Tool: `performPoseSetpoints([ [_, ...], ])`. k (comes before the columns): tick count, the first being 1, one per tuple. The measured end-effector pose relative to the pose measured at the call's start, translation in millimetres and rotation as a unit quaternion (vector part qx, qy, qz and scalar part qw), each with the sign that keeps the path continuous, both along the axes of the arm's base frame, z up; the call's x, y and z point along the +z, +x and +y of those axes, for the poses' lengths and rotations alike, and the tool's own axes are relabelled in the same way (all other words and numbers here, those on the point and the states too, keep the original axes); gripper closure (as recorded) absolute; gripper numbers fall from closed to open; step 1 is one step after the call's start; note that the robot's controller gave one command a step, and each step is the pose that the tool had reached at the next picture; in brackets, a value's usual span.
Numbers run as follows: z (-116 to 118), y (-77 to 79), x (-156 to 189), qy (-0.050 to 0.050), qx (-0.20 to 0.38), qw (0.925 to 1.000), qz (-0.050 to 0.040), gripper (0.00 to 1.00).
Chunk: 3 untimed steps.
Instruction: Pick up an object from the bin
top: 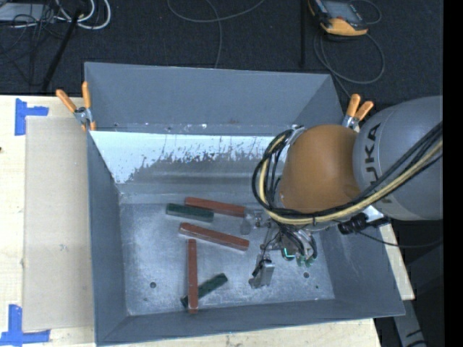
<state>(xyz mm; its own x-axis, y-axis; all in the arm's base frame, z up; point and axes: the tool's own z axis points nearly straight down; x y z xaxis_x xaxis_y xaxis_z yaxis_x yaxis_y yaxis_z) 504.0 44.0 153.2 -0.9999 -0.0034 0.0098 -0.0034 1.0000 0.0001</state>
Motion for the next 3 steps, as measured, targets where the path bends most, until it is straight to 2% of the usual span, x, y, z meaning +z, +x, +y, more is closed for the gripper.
performPoseSetpoints([
  [1,21,78.3,29,0.001,-0.008,0.9999,-0.0089,0.0],
  [2,8,43.9,-88,0.0,0.019,0.9998,0.0,0.0],
  [3,-44,76.7,-83,0.0,0.097,0.9953,-0.006,0.0],
])
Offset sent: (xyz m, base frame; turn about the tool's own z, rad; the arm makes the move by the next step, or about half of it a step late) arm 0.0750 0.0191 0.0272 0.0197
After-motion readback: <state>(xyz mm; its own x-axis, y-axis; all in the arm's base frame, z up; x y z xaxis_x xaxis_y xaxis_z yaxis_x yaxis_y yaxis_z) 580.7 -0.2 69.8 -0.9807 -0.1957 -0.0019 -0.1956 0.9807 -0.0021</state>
